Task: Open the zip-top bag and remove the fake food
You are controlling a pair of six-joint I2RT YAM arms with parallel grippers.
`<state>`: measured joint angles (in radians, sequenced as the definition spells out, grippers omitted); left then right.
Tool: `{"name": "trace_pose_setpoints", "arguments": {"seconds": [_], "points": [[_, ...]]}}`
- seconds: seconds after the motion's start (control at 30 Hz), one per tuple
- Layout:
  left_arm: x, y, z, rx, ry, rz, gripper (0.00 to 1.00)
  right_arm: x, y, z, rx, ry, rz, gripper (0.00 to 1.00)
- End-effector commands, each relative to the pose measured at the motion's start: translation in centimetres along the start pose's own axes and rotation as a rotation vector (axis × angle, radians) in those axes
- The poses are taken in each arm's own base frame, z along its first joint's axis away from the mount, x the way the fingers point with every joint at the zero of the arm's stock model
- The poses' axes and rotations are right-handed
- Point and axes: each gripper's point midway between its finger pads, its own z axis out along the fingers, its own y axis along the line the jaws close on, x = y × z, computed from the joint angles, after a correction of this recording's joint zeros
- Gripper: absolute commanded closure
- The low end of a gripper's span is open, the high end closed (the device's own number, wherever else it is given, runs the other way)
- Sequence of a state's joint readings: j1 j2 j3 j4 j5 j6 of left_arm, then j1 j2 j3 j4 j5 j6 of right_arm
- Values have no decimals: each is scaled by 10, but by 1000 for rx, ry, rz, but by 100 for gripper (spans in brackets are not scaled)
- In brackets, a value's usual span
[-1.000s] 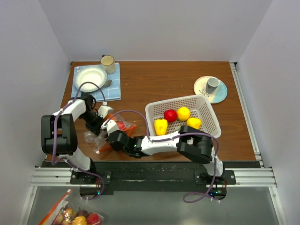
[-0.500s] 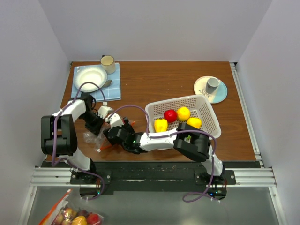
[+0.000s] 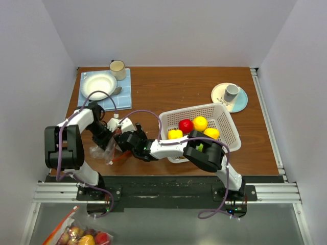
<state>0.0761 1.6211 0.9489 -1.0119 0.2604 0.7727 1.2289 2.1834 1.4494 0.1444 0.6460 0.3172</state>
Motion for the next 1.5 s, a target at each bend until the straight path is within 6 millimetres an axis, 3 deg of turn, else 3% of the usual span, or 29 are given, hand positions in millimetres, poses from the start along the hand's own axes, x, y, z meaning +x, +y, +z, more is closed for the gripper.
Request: {"name": "trace_pose_setpoints", "arguments": {"seconds": [0.0, 0.27, 0.43, 0.5, 0.53, 0.6, 0.67, 0.73, 0.83, 1.0, 1.1, 1.27, 1.37, 1.47], "points": [[17, -25, -5, 96, 46, 80, 100, -29, 8, 11, -52, -70, 62, 12], [23, -32, 5, 160, 94, 112, 100, -46, 29, 12, -165, -148, 101, 18], [12, -26, 8, 182, 85, 122, 100, -51, 41, -7, -256, -178, 136, 23], [-2, -16, -2, 154, 57, 130, 100, -46, 43, -13, -265, -167, 136, 32], [-9, -11, -8, 141, 35, 131, 100, -35, 38, -13, -261, -142, 133, 37], [-33, 5, -33, 103, -54, 121, 100, -26, 34, -17, -258, -128, 138, 51], [-50, 17, -59, 83, -136, 101, 100, -8, 29, -19, -254, -91, 138, 57], [-55, 25, -71, 75, -165, 82, 100, 7, 25, -22, -252, -59, 148, 64], [-58, 27, -79, 65, -194, 67, 100, 19, 21, -27, -255, -35, 169, 65], [-64, 19, -66, 131, -226, 32, 100, 24, 17, -31, -249, -27, 166, 65], [-79, 20, -67, 148, -264, 16, 100, 25, 16, -32, -245, -23, 156, 65], [-119, 22, -89, 184, -379, 18, 100, 24, 15, -33, -243, -17, 147, 65], [-131, 22, -94, 221, -406, 13, 100, 26, 14, -35, -249, -16, 153, 64], [-140, 27, -114, 199, -462, 24, 100, 30, 12, -35, -242, -2, 139, 64]]}}
